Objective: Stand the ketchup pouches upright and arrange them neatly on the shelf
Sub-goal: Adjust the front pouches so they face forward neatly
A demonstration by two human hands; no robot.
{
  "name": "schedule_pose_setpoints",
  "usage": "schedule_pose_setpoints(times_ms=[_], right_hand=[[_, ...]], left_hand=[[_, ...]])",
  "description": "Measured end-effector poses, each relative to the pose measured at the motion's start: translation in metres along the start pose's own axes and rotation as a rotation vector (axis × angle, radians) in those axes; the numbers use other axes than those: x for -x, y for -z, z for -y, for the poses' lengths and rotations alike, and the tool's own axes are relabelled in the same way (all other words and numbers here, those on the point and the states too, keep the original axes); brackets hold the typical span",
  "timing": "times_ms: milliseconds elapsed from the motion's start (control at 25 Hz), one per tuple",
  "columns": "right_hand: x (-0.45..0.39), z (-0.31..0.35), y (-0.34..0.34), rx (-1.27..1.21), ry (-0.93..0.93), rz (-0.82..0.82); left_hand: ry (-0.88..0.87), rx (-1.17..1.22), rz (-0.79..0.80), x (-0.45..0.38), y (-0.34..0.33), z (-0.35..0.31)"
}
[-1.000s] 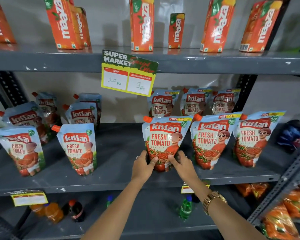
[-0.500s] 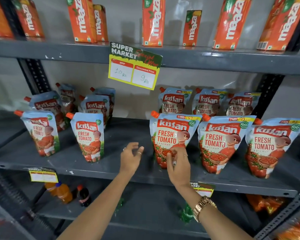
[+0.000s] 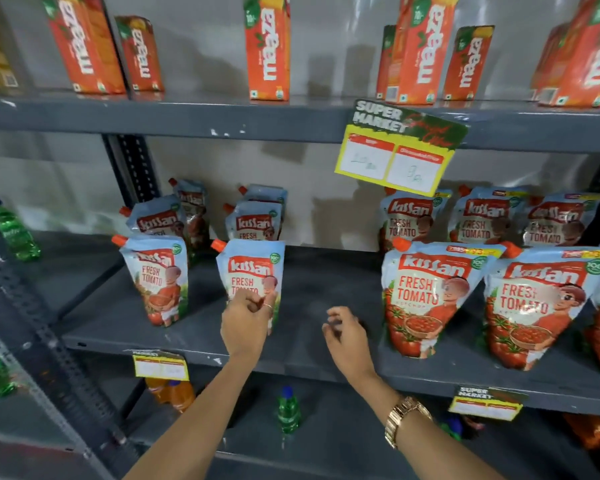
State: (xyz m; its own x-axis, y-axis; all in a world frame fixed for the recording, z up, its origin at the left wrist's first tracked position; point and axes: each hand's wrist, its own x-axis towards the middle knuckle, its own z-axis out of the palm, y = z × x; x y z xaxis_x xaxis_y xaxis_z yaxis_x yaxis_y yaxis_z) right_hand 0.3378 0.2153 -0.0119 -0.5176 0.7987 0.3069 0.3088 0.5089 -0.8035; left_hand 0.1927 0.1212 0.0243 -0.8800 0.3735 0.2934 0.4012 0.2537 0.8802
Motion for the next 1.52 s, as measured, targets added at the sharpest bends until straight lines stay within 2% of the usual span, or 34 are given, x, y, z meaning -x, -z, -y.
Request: schedule_pose_setpoints(times_ms=[120,240,320,440,680,1400,1440,1520], right_hand=[[-0.008,0.018,-0.031,-0.035,-0.116,0.11],[-0.019,0.035,-0.057,-0.077,-0.178,0.203],[-0.024,0.046,-0.073,-0.105,-0.188,0.242],[-0.026,0.057,-0.092,-0.121,-0.176,0.235],[-0.029,0.071,-0.112,-0.114,-0.171,0.237],[-0.022,0.078,-0.124,-0.196,-0.274,0.105],[-0.02,0.079,-0.125,-0.185,-0.259,0.077],[-0.014,0.083,-0.125,-0.1,-0.175,-0.081]], left_hand=[[0.029,0.005,0.053,-0.018,0.013,0.013],[0.034,0.135,0.076,-0.036,0.02,0.028],[0.081,0.231,0.184,-0.043,0.023,0.037],[0.113,0.205,0.331,-0.051,0.031,0.047],[0.094,0.135,0.333,-0.067,0.047,0.063],[-0.008,-0.051,0.458,-0.072,0.053,0.065],[-0.007,-0.046,0.462,-0.073,0.054,0.066],[-0.018,-0.009,0.465,-0.075,0.061,0.07]])
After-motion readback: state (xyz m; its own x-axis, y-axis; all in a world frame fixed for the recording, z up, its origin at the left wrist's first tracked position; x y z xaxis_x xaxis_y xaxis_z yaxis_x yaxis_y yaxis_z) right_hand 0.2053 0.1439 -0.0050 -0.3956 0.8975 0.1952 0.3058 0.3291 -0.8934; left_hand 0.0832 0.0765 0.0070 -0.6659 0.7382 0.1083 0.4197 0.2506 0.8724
